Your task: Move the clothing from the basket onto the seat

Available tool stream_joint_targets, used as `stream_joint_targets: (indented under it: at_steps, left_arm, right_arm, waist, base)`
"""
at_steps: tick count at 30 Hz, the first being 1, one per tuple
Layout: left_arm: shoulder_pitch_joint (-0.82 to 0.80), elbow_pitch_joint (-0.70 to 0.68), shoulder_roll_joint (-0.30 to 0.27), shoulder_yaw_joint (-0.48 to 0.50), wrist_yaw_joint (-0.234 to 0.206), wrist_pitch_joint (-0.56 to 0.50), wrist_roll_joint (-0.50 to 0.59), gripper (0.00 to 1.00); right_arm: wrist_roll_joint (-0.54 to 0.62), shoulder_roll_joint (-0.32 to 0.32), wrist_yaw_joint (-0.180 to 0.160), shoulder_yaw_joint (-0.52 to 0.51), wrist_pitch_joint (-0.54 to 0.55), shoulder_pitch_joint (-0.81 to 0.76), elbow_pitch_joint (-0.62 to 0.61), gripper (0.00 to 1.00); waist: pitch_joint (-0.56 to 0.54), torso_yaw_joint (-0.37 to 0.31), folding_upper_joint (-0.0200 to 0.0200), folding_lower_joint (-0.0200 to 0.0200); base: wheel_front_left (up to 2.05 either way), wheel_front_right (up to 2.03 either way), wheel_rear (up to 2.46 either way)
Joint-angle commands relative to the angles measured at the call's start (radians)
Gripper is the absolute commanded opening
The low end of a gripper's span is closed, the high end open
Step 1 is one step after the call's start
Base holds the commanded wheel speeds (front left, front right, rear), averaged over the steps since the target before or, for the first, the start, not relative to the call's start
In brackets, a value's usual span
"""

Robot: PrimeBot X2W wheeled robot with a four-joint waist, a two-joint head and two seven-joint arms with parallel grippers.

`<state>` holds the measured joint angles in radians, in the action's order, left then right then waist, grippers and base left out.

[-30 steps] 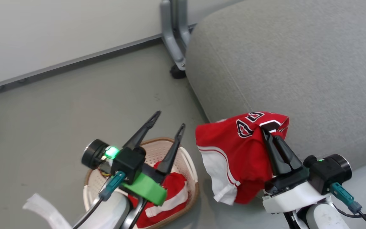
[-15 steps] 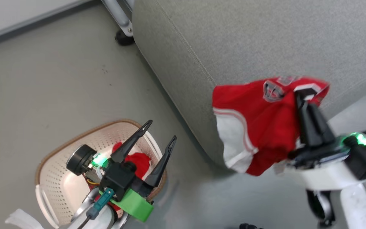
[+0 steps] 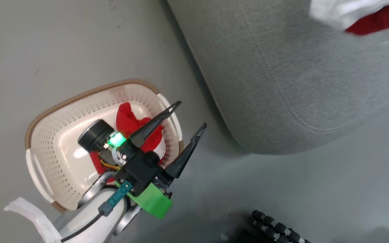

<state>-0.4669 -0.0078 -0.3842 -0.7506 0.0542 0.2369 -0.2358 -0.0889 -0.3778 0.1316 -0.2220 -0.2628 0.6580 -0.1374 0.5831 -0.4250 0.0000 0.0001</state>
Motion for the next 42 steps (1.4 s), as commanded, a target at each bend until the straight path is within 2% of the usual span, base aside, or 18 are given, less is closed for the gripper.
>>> stream_joint_targets:
  at_steps: [1,3,5,11,12,13,14,20,22,25,30,34,42]
  left_arm:
    - [-0.039,-0.008,-0.001,-0.005,0.011,-0.002,0.012,1.0]
    - [-0.058,-0.012,0.01,-0.009,0.016,0.001,0.016,1.0]
    - [-0.075,-0.013,0.018,-0.013,0.017,0.003,0.022,1.0]
    - [-0.106,0.001,0.047,-0.032,0.029,0.012,0.016,1.0]
    - [-0.106,0.006,0.051,-0.033,0.028,0.013,0.017,1.0]
    - [-0.105,0.01,0.057,-0.034,0.025,0.017,0.017,1.0]
    - [-0.101,0.014,0.064,-0.035,0.022,0.02,0.015,1.0]
    - [-0.064,0.06,0.088,-0.027,0.016,0.029,-0.001,1.0]
    - [-0.051,0.069,0.106,-0.013,0.012,0.029,-0.007,1.0]
    - [-0.017,0.076,0.136,0.02,0.004,0.028,-0.021,1.0]
    - [0.073,0.096,0.187,0.104,-0.007,0.028,-0.025,1.0]
    - [0.169,0.104,0.237,0.201,-0.023,0.028,-0.031,1.0]
    - [0.352,0.093,0.307,0.416,-0.051,0.027,0.003,1.0]
  right_arm:
    - [-0.009,-0.022,-0.002,-0.019,-0.003,0.043,0.029,0.0]
    - [0.003,-0.055,-0.002,-0.036,-0.003,0.079,0.081,0.0]
    - [-0.006,-0.057,-0.002,-0.057,-0.003,0.1,0.128,0.0]
    - [0.0,0.004,-0.002,-0.157,-0.003,0.102,0.316,0.01]
    - [0.006,0.018,-0.002,-0.176,-0.003,0.091,0.339,0.12]
    - [0.013,0.033,-0.002,-0.189,-0.003,0.078,0.355,0.28]
    - [0.023,0.052,-0.002,-0.21,-0.003,0.066,0.372,1.0]
    - [0.083,0.21,-0.002,-0.329,-0.003,-0.059,0.316,1.0]
    - [0.087,0.256,-0.002,-0.335,-0.003,-0.122,0.297,1.0]
    - [0.084,0.293,-0.002,-0.29,-0.003,-0.23,0.287,1.0]
    - [0.051,0.321,-0.002,-0.135,-0.003,-0.398,0.276,1.0]
    - [0.029,0.327,-0.002,0.047,-0.003,-0.495,0.283,1.0]
    - [-0.002,0.323,-0.002,0.359,-0.003,-0.578,0.285,1.0]
  waist:
    - [0.15,0.136,0.0,-0.0001]
    - [0.179,0.162,0.0,-0.0001]
    - [0.195,0.18,0.0,-0.0001]
    - [0.21,0.217,0.0,-0.0001]
    - [0.208,0.22,0.0,-0.0001]
    - [0.205,0.223,0.0,-0.0001]
    - [0.199,0.225,0.0,-0.0001]
    - [0.127,0.231,0.0,-0.0001]
    - [0.087,0.237,0.0,-0.0001]
    - [0.02,0.251,0.0,-0.0001]
    - [-0.115,0.287,0.0,-0.0001]
    - [-0.223,0.326,0.0,-0.0001]
    - [-0.416,0.401,0.0,-0.0001]
  base:
    - [0.0,0.0,0.0]
    - [0.0,0.0,0.0]
    - [0.0,0.0,0.0]
    - [0.0,0.0,0.0]
    - [0.0,0.0,0.0]
    - [0.0,0.0,0.0]
    - [0.0,0.0,0.0]
    - [0.0,0.0,0.0]
    - [0.0,0.0,0.0]
    - [0.0,0.0,0.0]
    - [0.0,0.0,0.0]
    - [0.0,0.0,0.0]
    - [0.0,0.0,0.0]
